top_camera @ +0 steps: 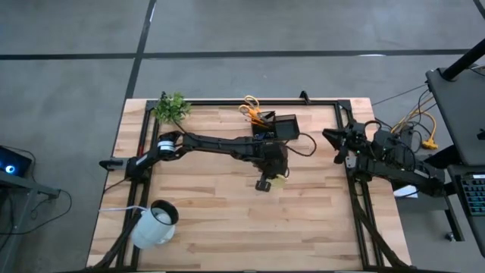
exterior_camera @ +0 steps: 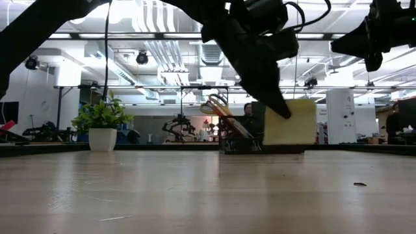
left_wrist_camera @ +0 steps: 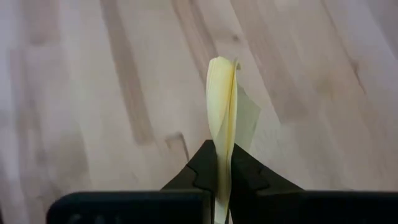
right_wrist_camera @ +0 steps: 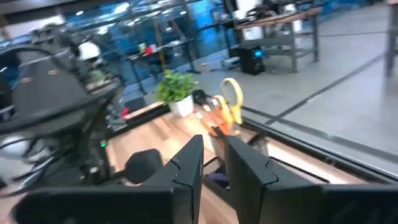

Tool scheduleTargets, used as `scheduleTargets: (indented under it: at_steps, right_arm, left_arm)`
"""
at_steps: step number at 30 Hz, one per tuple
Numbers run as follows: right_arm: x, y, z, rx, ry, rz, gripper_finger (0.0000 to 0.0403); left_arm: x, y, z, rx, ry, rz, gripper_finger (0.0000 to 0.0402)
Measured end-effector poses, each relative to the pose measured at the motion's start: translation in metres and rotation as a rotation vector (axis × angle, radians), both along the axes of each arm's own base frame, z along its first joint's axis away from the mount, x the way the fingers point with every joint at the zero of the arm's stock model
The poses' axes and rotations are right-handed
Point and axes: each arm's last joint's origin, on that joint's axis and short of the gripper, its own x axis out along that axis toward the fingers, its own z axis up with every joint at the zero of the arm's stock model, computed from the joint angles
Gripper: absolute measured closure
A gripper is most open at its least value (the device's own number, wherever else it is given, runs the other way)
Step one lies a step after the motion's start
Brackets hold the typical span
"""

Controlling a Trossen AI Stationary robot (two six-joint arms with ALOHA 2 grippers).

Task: Pick and place office supplies into organizer
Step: Put the sticky note into the desk organizer

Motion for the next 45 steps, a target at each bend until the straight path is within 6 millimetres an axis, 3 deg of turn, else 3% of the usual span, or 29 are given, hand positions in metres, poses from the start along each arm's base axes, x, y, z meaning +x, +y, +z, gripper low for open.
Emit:
scheduleTargets:
  at_steps: [14,22,36,45]
  right_arm:
    - [-0.001,-0.001,0.0,-0.007,-0.003,-0.057,0.0346]
    - [-0.001,-0.001,0.0,0.018,-0.017,-0.058,0.0346]
    - [-0.002,-0.001,0.003,0.021,-0.027,-0.055,0.0346]
    - [-0.003,-0.001,0.006,0.021,-0.039,-0.054,0.0346]
  left_arm:
    - [0.02,0.019,0.022,0.076,-0.293,0.336,0.0401]
    - [0.022,0.044,0.028,0.168,-0.366,0.462,0.0401]
    - [0.019,0.093,0.036,0.277,-0.444,0.477,0.0401]
    - [0.015,0.101,0.03,0.321,-0.375,0.408,0.0401]
